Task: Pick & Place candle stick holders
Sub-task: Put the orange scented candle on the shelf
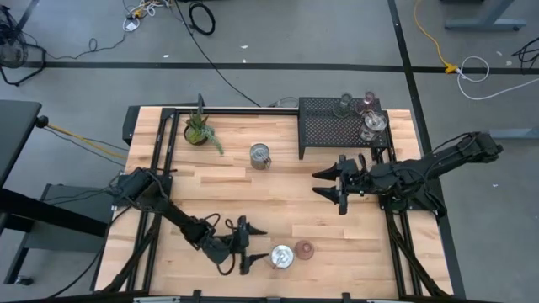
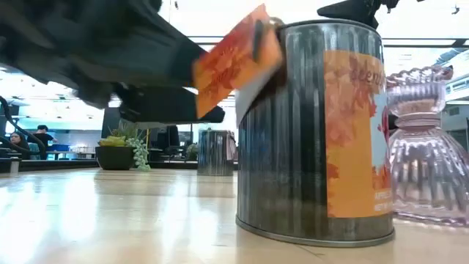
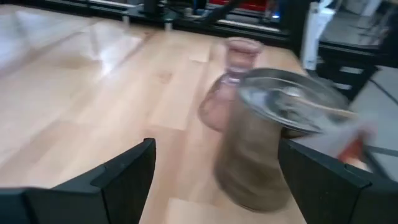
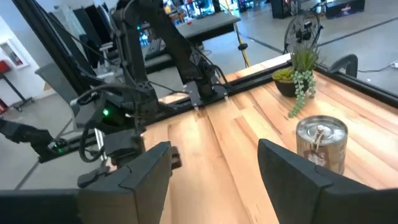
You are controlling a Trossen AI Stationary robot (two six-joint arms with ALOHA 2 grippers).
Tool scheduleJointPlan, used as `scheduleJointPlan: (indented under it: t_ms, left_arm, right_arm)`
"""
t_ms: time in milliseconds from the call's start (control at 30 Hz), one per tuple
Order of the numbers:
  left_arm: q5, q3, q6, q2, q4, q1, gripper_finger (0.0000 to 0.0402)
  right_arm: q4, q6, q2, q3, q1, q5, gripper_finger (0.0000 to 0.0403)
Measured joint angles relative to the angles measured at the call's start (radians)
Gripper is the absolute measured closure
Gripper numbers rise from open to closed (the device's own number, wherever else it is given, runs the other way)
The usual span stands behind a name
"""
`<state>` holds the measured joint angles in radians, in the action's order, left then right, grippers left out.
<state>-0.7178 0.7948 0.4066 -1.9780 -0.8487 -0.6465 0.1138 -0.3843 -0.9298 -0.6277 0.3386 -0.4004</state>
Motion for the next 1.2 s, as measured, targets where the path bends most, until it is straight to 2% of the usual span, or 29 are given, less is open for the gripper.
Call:
scheduleJointPlan:
  t_ms: [200, 367, 633, 967, 1200]
  left_arm:
    - [0.018, 0.000, 0.002, 0.001, 0.016, 0.080, 0.0064]
    - [0.125, 0.000, 0.003, 0.001, 0.034, 0.101, 0.0065]
    - [0.100, 0.000, -0.033, 0.021, 0.092, 0.100, 0.0065]
    - [0.083, 0.000, -0.087, 0.113, 0.172, 0.100, 0.0065]
    - [0.093, 0.000, -0.080, 0.127, 0.193, 0.093, 0.0065]
  right_arm:
    - [-0.029, -0.030, -0.021, 0.000, 0.003, 0.030, 0.0163]
    - [-0.050, -0.088, -0.060, 0.000, 0.049, 0.070, 0.0163]
    - [-0.011, -0.225, -0.219, 0.000, 0.207, 0.049, 0.0163]
    - [0.358, -0.338, -0.458, 0.000, 0.430, -0.059, 0.0163]
    - [0.614, -0.404, -0.701, -0.026, 0.502, -0.117, 0.0163]
